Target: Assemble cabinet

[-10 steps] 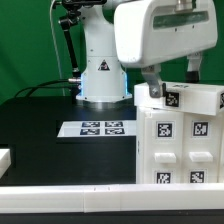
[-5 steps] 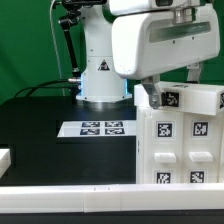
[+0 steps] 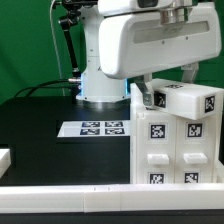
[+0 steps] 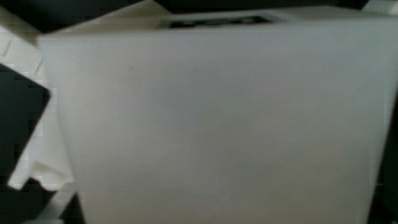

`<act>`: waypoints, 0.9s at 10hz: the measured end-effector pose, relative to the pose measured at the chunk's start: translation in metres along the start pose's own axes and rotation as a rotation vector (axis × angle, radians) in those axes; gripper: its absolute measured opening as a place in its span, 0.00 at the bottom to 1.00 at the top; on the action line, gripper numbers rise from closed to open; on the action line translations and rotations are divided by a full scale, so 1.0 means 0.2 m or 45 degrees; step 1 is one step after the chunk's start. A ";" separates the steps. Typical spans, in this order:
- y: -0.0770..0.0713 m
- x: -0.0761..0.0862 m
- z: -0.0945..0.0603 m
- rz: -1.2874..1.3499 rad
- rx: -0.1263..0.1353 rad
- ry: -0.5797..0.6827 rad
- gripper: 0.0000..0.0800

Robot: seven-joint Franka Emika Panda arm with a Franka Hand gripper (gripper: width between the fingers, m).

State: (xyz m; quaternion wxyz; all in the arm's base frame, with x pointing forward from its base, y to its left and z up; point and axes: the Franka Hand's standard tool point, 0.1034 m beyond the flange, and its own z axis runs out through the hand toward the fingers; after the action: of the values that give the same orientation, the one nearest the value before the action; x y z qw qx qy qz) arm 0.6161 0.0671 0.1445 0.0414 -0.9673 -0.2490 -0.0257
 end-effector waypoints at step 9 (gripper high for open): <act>-0.08 0.04 0.00 1.093 -0.015 0.089 0.70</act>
Offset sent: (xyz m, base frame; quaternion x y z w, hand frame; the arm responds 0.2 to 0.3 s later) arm -0.0107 0.0124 -0.0064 -0.0081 0.0221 0.2921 0.9561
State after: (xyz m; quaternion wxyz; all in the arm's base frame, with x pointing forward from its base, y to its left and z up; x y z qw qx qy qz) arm 0.6153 0.0838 0.1456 0.0514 -0.9819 0.1779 -0.0404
